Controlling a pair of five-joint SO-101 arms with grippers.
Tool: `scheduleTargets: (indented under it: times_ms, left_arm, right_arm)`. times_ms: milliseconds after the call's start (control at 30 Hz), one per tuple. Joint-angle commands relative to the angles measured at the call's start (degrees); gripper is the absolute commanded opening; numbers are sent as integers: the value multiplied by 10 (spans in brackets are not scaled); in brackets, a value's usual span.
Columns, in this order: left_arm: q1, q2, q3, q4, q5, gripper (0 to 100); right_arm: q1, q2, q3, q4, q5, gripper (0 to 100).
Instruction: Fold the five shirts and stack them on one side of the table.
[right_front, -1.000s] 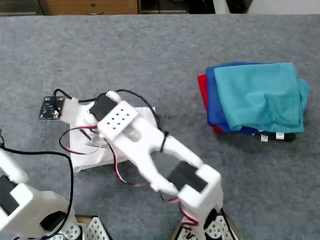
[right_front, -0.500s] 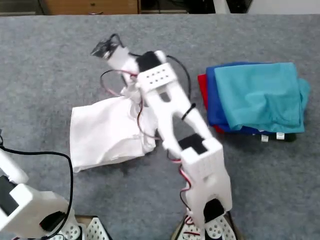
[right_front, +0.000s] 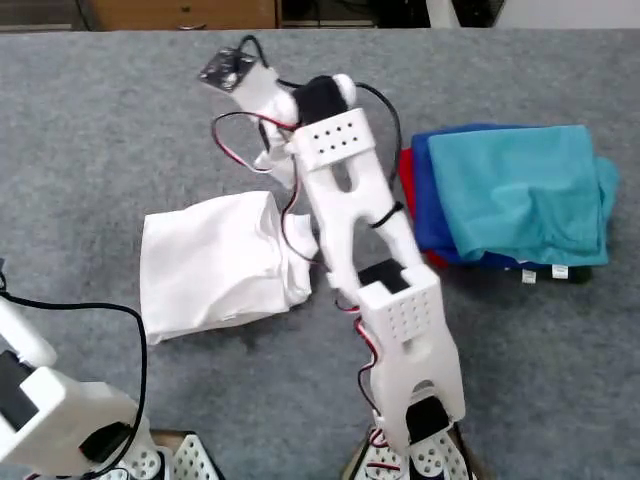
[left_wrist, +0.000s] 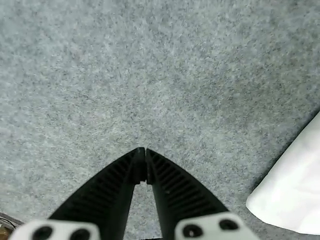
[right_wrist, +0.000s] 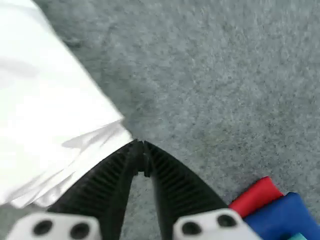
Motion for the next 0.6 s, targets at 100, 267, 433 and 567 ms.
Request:
scheduleTargets:
  times_ms: [100,267,433,567]
  left_arm:
    - [12,-28,-4,-3,-4,19]
    - [24,-24,-2,-3,-4,19]
    - [27,-29,15,-3,-4,19]
    - [39,-28,42,-5,-4,19]
  right_arm:
    - [-71,-29,-17,23,-4,2]
    - [-68,28,57,-51,-4,2]
    - [11,124,80,-129,-1,2]
    - [55,162,50,-135,-1,2]
